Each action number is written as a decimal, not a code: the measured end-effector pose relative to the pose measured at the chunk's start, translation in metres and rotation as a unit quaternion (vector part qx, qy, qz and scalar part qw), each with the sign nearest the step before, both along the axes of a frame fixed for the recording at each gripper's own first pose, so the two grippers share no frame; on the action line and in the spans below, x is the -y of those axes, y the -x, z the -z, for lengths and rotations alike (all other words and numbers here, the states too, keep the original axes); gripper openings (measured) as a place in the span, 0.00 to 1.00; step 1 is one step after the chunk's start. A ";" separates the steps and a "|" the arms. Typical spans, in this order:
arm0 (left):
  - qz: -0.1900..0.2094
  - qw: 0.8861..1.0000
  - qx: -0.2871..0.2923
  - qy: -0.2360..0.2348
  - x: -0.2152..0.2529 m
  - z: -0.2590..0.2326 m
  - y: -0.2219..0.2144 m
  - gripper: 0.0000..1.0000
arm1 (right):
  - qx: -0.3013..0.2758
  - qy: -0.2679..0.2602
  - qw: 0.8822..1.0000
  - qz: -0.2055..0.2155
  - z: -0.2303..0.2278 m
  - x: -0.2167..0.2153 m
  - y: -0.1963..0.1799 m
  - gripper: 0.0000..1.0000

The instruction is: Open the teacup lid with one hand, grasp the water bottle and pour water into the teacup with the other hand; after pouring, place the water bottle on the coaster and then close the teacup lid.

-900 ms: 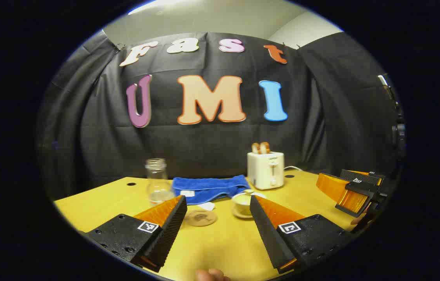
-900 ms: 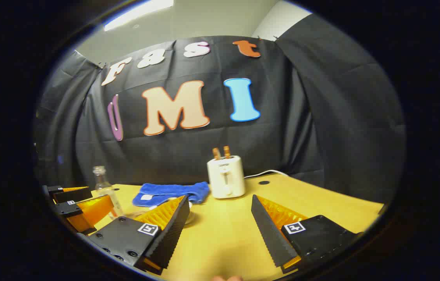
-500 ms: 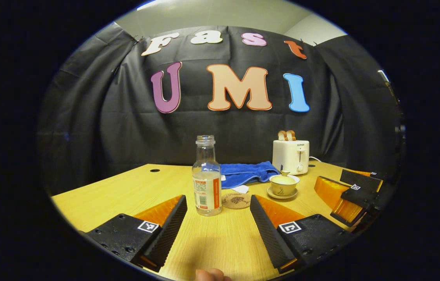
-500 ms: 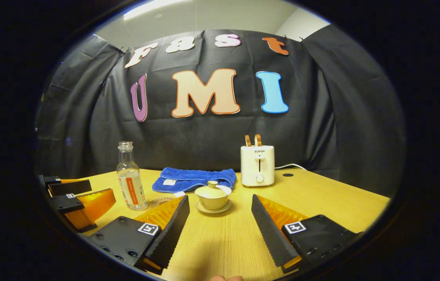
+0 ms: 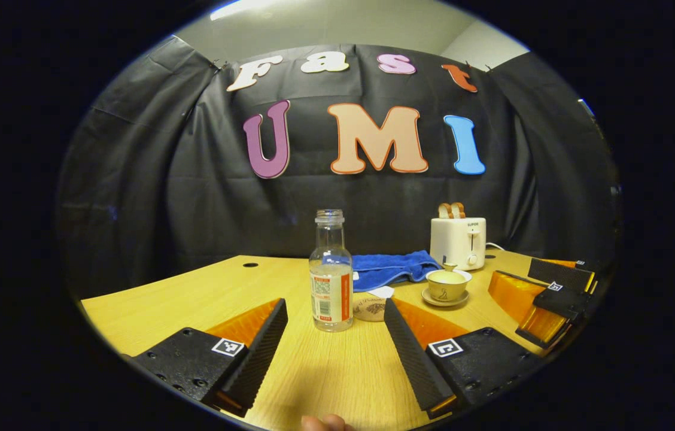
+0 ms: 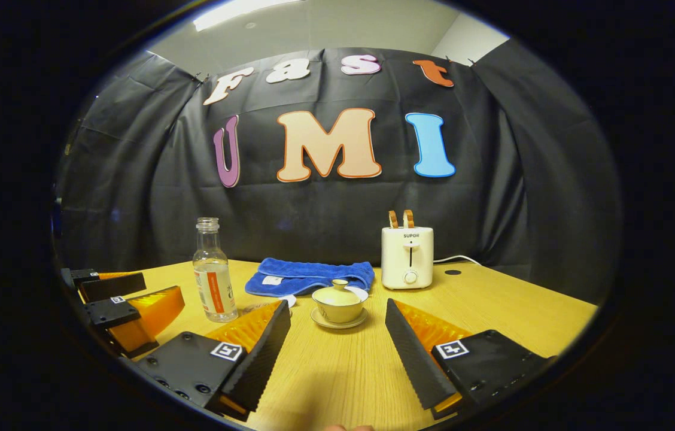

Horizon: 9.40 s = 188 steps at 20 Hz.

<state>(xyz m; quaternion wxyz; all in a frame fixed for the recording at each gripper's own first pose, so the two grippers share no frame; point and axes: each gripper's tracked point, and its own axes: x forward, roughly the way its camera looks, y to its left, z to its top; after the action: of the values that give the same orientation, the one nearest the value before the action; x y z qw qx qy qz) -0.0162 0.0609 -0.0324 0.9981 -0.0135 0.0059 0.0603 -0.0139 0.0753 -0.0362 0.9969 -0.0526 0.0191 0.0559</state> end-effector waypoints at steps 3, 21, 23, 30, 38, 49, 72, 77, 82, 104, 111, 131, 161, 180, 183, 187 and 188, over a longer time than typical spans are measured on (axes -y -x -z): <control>-0.004 1.000 0.001 0.001 -0.002 0.001 -0.001 0.95 | 0.000 0.000 1.000 0.000 -0.001 0.000 0.000 1.00; -0.003 1.000 0.000 0.000 -0.001 0.002 -0.001 0.94 | -0.001 0.001 1.000 -0.004 0.001 -0.001 -0.001 0.97; -0.003 1.000 0.000 0.000 0.000 0.002 -0.001 0.94 | -0.002 0.001 1.000 -0.007 0.001 0.000 -0.004 1.00; -0.004 1.000 0.000 0.000 0.000 0.003 -0.001 0.95 | -0.004 0.002 1.000 -0.004 0.004 -0.001 -0.035 1.00; -0.004 1.000 -0.001 0.001 0.000 0.002 -0.001 0.95 | -0.003 0.002 1.000 0.009 0.008 -0.004 -0.120 1.00; -0.003 1.000 -0.001 0.001 0.001 0.003 0.001 0.95 | -0.078 0.011 0.996 -0.031 0.038 -0.026 -0.190 0.91; -0.003 1.000 -0.002 0.001 0.001 0.002 0.002 0.95 | -0.081 0.014 0.996 -0.045 0.039 -0.029 -0.192 0.27; -0.006 1.000 -0.003 0.002 -0.001 0.003 0.003 0.95 | -0.011 0.001 0.998 -0.065 0.016 -0.031 -0.186 0.27; -0.007 1.000 -0.002 0.002 -0.001 0.003 0.002 0.95 | -0.014 0.001 0.998 -0.062 0.015 -0.019 -0.169 0.27; -0.022 1.000 -0.002 -0.002 -0.027 0.007 -0.115 0.95 | -0.009 0.001 0.998 -0.064 -0.008 0.077 -0.026 0.27; -0.020 1.000 -0.002 -0.002 -0.032 0.008 -0.147 0.94 | -0.008 0.000 0.998 -0.062 -0.008 0.078 -0.025 0.27; 0.038 0.904 -0.098 -0.414 0.004 0.033 -0.182 0.70 | -0.006 0.000 0.999 -0.036 -0.012 0.115 -0.025 0.26; 0.131 0.548 -0.153 -0.812 0.051 0.002 -0.215 0.71 | -0.007 -0.001 0.999 -0.039 -0.012 0.121 -0.027 0.26; 0.129 0.445 -0.115 -0.879 0.075 -0.036 -0.222 0.72 | -0.008 0.000 0.999 -0.039 -0.012 0.122 -0.027 0.26; 0.133 0.469 -0.123 -0.865 0.070 -0.030 -0.222 0.71 | -0.008 0.000 0.999 -0.039 -0.012 0.122 -0.027 0.27; 0.163 0.682 -0.147 -0.698 0.059 -0.002 -0.214 0.71 | -0.008 0.000 0.999 -0.039 -0.013 0.122 -0.027 0.26; 0.169 0.725 -0.146 -0.651 0.060 0.001 -0.212 0.71 | -0.008 0.000 0.999 -0.038 -0.013 0.122 -0.027 0.27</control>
<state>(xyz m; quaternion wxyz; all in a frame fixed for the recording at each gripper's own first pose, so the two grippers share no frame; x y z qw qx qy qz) 0.1957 0.0011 -0.0336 0.7420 0.6500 0.1129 -0.1193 0.0135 -0.0470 -0.0237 0.9938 -0.0530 0.0251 0.0946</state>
